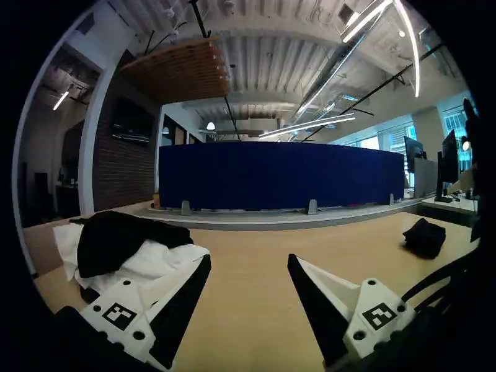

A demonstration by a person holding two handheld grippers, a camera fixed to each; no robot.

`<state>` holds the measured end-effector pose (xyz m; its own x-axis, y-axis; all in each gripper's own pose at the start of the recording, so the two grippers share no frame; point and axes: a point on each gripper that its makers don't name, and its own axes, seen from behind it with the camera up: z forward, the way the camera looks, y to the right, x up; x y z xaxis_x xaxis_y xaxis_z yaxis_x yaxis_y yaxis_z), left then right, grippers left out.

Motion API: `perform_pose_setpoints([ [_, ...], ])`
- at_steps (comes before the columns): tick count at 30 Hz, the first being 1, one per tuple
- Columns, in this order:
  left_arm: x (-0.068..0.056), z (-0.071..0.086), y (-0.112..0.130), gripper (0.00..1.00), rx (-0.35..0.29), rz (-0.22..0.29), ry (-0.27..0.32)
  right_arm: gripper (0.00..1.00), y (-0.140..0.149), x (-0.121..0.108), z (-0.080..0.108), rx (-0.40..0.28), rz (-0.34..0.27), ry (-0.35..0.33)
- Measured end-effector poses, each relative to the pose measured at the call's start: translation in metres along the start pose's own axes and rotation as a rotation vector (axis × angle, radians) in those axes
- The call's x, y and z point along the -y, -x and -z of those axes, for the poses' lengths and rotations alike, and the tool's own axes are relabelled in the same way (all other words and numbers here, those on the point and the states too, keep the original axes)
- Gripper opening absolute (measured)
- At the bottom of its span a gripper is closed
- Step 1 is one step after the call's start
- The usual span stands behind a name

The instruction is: Fold towel

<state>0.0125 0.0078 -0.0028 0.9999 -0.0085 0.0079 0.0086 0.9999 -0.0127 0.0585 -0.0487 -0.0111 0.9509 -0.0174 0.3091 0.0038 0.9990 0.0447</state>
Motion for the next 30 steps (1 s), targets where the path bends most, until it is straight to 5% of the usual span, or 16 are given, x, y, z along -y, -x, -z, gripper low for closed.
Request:
perform_pose_setpoints([
  [18, 0.006, -0.004, 0.011, 0.91, -0.008, -0.008, -0.008, 1.0, -0.01, -0.015, -0.007, -0.018, -0.005, 0.03],
  [30, 0.006, -0.003, 0.012, 0.93, -0.008, -0.007, -0.009, 1.0, -0.027, -0.036, 0.001, -0.087, -0.032, 0.032],
])
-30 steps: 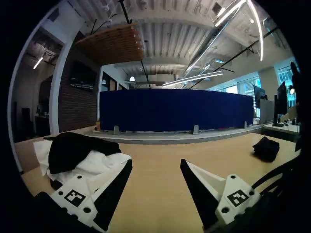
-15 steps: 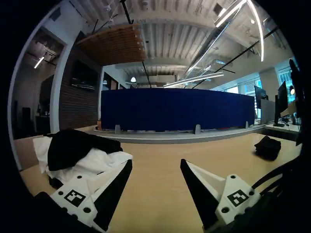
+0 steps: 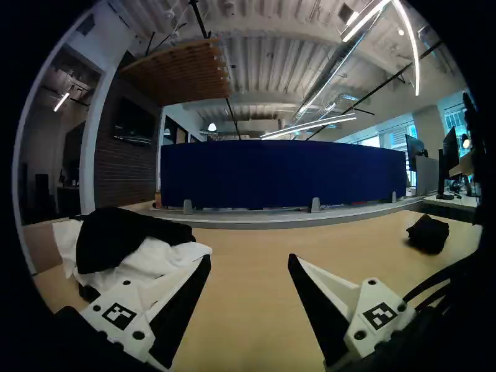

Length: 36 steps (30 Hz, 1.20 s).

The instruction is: Fold towel

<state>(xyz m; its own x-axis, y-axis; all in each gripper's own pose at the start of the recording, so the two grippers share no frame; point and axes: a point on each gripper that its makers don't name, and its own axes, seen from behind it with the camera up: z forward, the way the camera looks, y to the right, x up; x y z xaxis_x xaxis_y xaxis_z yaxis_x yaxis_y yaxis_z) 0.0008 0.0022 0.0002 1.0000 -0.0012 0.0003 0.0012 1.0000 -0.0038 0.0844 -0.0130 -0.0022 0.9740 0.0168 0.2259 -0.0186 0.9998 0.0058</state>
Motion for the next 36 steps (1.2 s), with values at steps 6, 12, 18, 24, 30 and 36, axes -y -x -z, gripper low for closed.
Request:
perform_pose_setpoints([
  [6, 0.0, 0.0, 0.001, 0.96, 0.0, -0.001, 0.0, 1.0, 0.001, -0.008, 0.003, -0.044, -0.004, -0.014],
  [12, 0.001, 0.0, 0.0, 0.96, 0.0, -0.001, 0.0, 1.0, 0.003, -0.013, 0.002, -0.108, -0.033, -0.036],
  [18, 0.0, 0.0, 0.0, 0.96, 0.0, -0.001, 0.0, 1.0, 0.02, -0.011, -0.003, -0.154, -0.039, -0.058],
  [24, 0.0, 0.0, 0.0, 0.96, 0.0, -0.001, 0.0, 1.0, 0.043, -0.026, -0.009, -0.168, -0.049, -0.026],
  [30, 0.0, 0.0, -0.001, 0.96, 0.0, -0.001, 0.0, 1.0, 0.059, -0.036, -0.018, -0.167, -0.087, -0.003],
  [36, 0.0, 0.0, 0.0, 0.96, 0.0, -0.001, 0.0, 1.0, 0.072, -0.038, -0.024, -0.16, -0.118, 0.003],
])
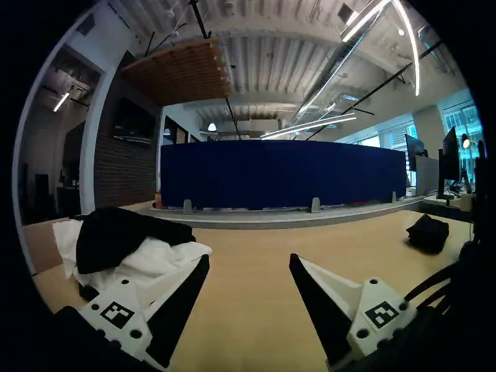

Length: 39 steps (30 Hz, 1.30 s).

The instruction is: Fold towel

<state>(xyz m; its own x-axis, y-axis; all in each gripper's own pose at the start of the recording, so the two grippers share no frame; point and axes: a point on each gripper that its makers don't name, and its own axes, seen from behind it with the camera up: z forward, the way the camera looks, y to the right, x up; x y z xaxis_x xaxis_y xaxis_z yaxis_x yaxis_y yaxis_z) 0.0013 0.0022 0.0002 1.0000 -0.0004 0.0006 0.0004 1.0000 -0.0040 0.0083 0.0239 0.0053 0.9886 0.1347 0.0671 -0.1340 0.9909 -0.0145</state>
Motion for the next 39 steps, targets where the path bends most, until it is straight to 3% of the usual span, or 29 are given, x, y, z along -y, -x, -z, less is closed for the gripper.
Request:
perform_pose_setpoints([
  [9, 0.0, 0.0, 0.0, 0.96, 0.0, 0.0, 0.0, 1.0, 0.007, -0.005, -0.001, -0.01, -0.043, 0.011],
  [20, 0.0, 0.0, 0.0, 0.96, 0.0, 0.0, 0.0, 1.0, 0.007, 0.007, 0.003, -0.034, -0.021, -0.011],
  [39, 0.0, -0.001, 0.0, 0.96, 0.0, 0.0, 0.0, 1.0, 0.014, 0.032, 0.009, -0.066, 0.136, -0.036],
])
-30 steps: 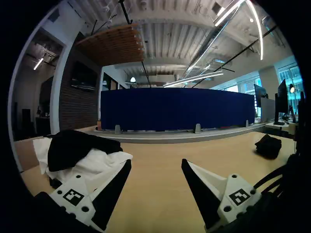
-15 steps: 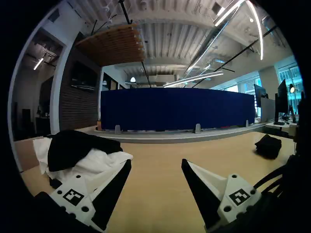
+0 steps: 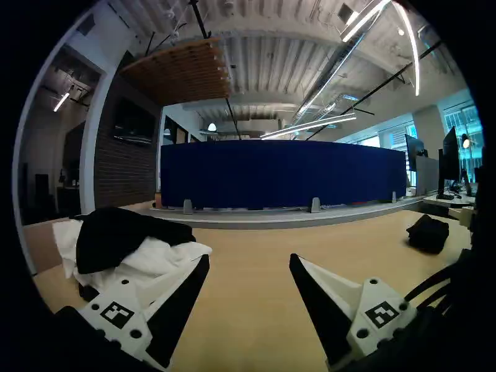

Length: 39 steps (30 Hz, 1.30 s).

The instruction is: Fold towel

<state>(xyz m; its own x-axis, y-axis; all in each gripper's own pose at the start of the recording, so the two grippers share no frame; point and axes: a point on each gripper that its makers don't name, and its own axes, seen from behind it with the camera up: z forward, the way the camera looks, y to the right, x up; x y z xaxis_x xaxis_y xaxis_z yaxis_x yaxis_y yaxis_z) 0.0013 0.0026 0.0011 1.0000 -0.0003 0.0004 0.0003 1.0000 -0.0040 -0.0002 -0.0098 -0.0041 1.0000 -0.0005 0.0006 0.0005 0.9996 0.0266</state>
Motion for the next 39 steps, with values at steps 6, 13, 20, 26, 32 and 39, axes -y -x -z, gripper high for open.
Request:
perform_pose_setpoints([
  [6, 0.0001, 0.0003, 0.0007, 0.96, 0.0, 0.0, 0.0, 1.0, 0.001, -0.0027, -0.0013, -0.001, -0.002, 0.011],
  [13, -0.0003, -0.0001, 0.0002, 0.96, 0.0, 0.0, 0.0, 1.0, -0.0012, -0.0031, -0.0016, 0.0, 0.0, 0.011],
  [20, 0.0001, 0.0003, -0.0001, 0.96, 0.0, 0.0, 0.0, 1.0, -0.0008, -0.0032, -0.0027, 0.0, 0.001, 0.011],
  [26, 0.0002, 0.0002, 0.0001, 0.96, 0.0, 0.0, 0.0, 1.0, 0.0001, -0.0029, -0.0027, 0.0, 0.0, 0.011],
  [32, -0.0001, -0.0006, 0.0005, 0.96, 0.0, 0.0, 0.0, 1.0, 0.0004, -0.0034, -0.0022, 0.0, -0.001, 0.011],
  [39, 0.0001, -0.0007, 0.0005, 0.96, 0.0, 0.0, 0.0, 1.0, -0.0005, -0.0032, -0.0014, 0.0, 0.0, 0.011],
])
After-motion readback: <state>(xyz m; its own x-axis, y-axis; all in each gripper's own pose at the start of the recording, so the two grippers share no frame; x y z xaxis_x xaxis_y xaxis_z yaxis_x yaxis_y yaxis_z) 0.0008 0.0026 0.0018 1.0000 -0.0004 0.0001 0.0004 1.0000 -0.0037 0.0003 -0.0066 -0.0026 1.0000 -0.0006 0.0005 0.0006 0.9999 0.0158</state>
